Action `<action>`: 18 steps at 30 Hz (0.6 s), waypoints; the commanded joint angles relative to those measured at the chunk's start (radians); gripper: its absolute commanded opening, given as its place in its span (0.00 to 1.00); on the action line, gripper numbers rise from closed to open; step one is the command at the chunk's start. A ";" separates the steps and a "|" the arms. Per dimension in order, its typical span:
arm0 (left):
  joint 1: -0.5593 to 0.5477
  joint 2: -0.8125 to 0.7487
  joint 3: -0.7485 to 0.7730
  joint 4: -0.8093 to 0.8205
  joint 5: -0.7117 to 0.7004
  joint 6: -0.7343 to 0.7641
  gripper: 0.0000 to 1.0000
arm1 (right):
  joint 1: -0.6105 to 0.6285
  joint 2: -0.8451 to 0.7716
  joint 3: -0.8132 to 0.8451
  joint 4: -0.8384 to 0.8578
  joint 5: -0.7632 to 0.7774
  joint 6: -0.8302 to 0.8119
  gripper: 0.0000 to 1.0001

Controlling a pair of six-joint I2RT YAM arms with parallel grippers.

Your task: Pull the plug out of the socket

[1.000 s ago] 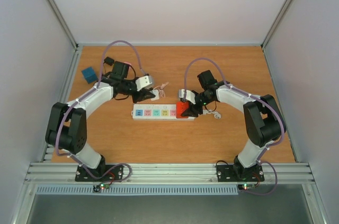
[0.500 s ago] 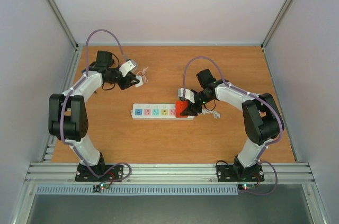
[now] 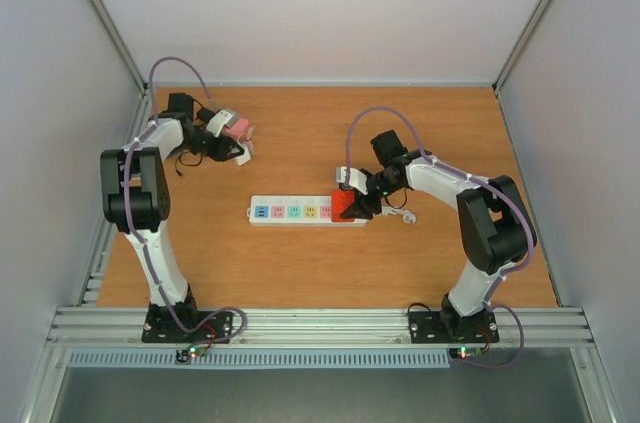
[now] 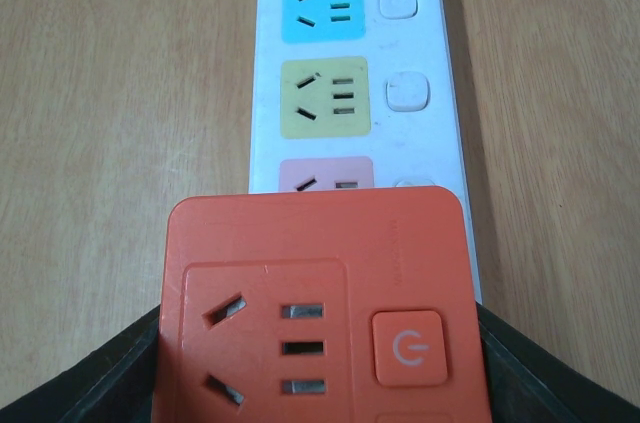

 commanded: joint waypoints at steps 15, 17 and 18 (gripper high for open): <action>0.099 0.118 0.073 -0.087 -0.006 -0.093 0.24 | 0.008 0.055 0.033 -0.028 0.058 -0.002 0.38; 0.099 0.098 0.047 -0.101 0.001 -0.081 0.24 | 0.008 0.056 0.034 -0.026 0.058 0.001 0.37; 0.099 0.087 0.035 -0.107 0.012 -0.064 0.24 | 0.008 0.056 0.034 -0.025 0.058 0.003 0.38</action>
